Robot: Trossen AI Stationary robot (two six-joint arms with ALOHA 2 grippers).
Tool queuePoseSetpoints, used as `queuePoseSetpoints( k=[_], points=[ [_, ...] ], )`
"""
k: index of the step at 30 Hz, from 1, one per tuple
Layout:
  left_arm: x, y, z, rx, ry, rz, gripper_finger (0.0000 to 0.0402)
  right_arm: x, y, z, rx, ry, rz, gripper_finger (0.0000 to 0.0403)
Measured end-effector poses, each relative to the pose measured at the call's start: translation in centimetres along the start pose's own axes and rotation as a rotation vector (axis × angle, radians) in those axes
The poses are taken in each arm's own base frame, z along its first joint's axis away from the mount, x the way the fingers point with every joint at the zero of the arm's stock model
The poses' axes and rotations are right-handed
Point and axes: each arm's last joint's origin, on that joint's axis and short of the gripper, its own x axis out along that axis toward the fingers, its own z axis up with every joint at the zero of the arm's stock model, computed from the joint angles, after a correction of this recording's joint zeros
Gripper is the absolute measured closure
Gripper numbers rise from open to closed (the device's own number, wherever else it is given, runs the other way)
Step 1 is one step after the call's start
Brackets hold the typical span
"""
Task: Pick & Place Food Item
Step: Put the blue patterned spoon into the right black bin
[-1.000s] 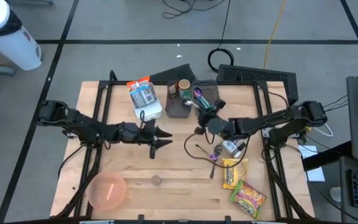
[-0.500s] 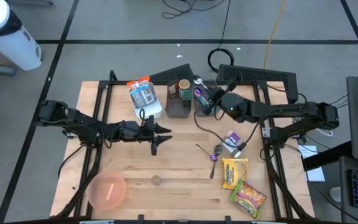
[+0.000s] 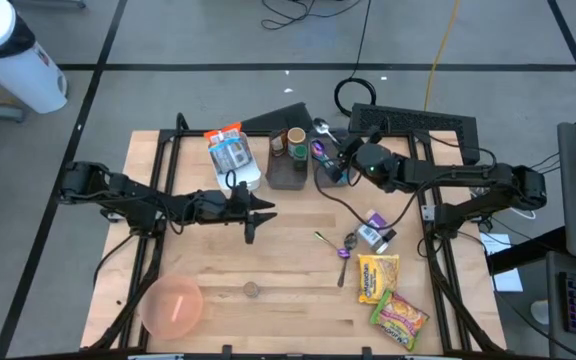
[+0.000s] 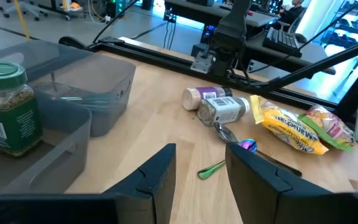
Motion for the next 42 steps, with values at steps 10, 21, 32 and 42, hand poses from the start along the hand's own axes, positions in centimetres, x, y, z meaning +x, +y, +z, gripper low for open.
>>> queuePoseSetpoints(
  k=[10, 21, 32, 42],
  points=[
    [0.0, 0.0, 0.0, -0.011, 0.000, 0.000, 0.0254, 0.0, 0.0, -0.1, -0.023, 0.005, 0.000, 0.0390],
    [0.0, 0.0, 0.0, -0.003, -0.002, 0.000, 0.0254, 0.1, -0.2, 0.1, -0.046, -0.008, -0.008, 0.0390],
    [0.0, 0.1, 0.0, 0.006, -0.009, 0.025, 0.0254, 2.7, -4.9, 1.1, 0.123, 0.037, 0.058, 0.0390],
    [0.1, 0.9, 0.3, -0.007, -0.017, 0.058, 0.0254, 6.1, -7.8, -1.3, 0.273, 0.236, 0.126, 0.0390]
  ],
)
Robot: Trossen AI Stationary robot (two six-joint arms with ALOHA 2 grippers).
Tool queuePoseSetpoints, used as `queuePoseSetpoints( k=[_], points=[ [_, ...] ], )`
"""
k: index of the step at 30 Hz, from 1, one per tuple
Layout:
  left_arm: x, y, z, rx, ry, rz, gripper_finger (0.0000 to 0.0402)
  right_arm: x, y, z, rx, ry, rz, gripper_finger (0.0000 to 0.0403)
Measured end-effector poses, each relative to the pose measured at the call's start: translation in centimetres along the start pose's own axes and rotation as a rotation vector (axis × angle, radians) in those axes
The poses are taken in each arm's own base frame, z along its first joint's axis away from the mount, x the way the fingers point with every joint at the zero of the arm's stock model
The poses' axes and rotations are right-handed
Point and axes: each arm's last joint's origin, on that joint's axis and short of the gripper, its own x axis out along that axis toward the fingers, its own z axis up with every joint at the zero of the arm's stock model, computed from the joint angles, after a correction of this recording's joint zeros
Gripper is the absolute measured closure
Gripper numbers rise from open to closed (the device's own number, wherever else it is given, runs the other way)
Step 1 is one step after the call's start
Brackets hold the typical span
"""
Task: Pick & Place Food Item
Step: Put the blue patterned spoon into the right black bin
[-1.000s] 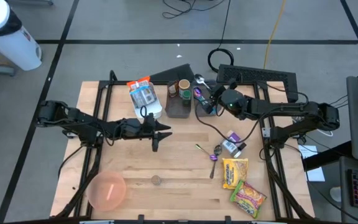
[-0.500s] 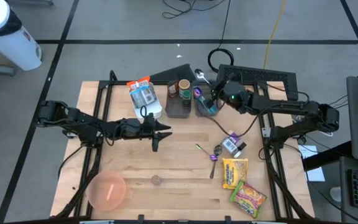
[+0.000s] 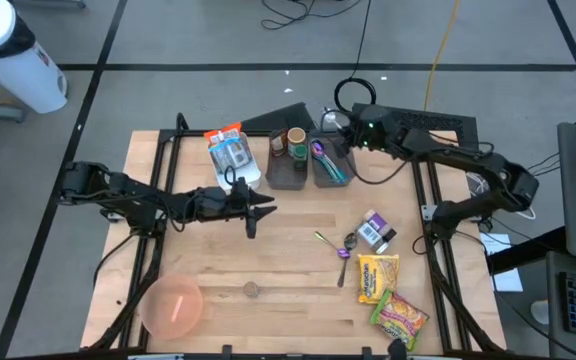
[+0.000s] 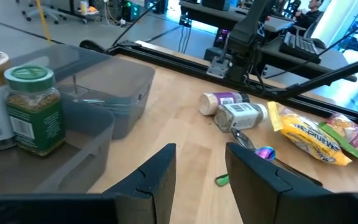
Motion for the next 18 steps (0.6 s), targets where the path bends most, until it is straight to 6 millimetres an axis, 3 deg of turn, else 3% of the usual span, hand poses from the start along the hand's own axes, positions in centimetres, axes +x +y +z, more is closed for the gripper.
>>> queuePoseSetpoints(
  k=[18],
  points=[
    [0.0, 0.2, 0.0, -0.003, 0.006, 0.007, 0.0254, 6.0, 0.2, -3.1, 0.040, 0.223, -0.013, 0.0389]
  ],
)
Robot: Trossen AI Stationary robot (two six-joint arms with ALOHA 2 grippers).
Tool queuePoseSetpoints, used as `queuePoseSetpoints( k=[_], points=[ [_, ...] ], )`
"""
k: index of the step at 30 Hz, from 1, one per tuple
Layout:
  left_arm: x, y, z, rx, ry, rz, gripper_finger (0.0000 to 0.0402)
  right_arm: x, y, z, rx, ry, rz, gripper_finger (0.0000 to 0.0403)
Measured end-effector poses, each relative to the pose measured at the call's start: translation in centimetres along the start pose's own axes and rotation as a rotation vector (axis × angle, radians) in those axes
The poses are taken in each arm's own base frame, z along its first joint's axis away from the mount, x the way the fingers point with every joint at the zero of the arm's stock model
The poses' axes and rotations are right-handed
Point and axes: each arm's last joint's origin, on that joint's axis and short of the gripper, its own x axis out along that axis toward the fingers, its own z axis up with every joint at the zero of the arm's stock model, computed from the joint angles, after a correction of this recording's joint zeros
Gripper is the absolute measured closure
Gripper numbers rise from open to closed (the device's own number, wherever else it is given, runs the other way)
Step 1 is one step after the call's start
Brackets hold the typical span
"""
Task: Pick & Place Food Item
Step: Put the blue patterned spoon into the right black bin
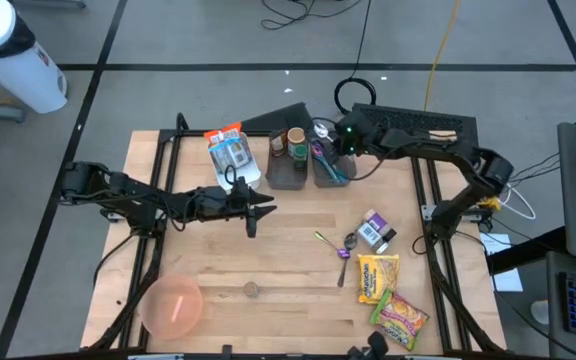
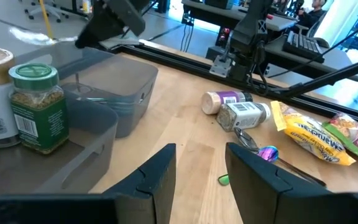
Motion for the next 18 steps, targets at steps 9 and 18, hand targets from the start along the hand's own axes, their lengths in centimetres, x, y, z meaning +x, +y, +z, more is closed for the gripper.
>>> queuePoseSetpoints(
  k=[9, 18],
  points=[
    [0.0, 0.1, -0.2, 0.004, 0.024, 0.007, 0.0254, 2.3, 0.8, -1.3, 0.004, 0.061, 0.001, 0.0389],
    [0.0, 0.1, -0.3, 0.001, 0.026, 0.007, 0.0254, 3.1, 1.1, -2.1, 0.013, 0.099, -0.003, 0.0389]
  ],
)
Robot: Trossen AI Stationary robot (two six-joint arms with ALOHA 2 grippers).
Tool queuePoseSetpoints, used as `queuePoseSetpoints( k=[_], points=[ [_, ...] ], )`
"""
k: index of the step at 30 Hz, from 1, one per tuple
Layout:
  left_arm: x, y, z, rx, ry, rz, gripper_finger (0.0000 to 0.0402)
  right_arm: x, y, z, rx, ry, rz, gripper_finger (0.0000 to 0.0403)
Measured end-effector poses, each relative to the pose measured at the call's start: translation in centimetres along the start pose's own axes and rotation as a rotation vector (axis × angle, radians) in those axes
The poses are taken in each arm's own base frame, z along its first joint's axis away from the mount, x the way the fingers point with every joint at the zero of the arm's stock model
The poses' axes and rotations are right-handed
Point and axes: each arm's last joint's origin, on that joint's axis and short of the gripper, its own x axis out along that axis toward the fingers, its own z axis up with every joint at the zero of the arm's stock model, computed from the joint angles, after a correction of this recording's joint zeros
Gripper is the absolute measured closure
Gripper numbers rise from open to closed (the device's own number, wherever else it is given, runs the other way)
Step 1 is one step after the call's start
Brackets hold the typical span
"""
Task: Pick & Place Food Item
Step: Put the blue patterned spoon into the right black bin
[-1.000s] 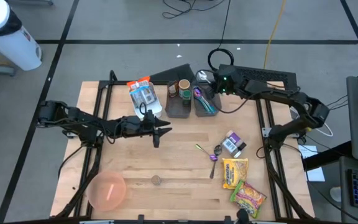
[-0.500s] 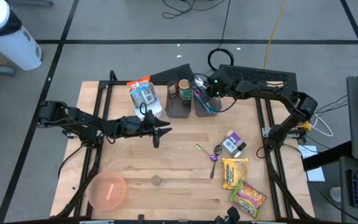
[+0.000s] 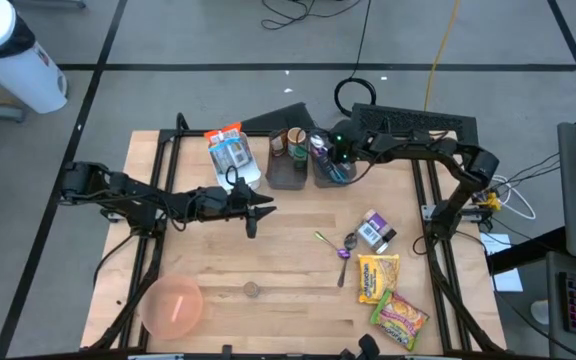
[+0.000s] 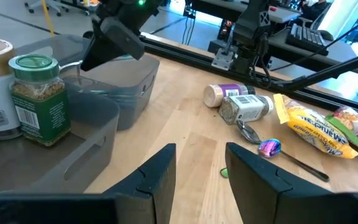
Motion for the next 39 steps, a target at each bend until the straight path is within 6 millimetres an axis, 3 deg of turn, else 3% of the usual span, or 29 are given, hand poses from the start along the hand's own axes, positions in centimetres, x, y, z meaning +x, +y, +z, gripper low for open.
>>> queuePoseSetpoints(
  k=[19, 39],
  points=[
    [0.0, 0.0, 0.0, 0.001, -0.001, 0.001, 0.0254, 0.7, -0.4, -2.3, 0.034, 0.037, -0.005, 0.0389],
    [0.0, 0.0, 0.0, 0.001, -0.001, 0.001, 0.0254, 0.7, 0.2, -2.4, 0.039, 0.013, 0.014, 0.0389]
  ],
)
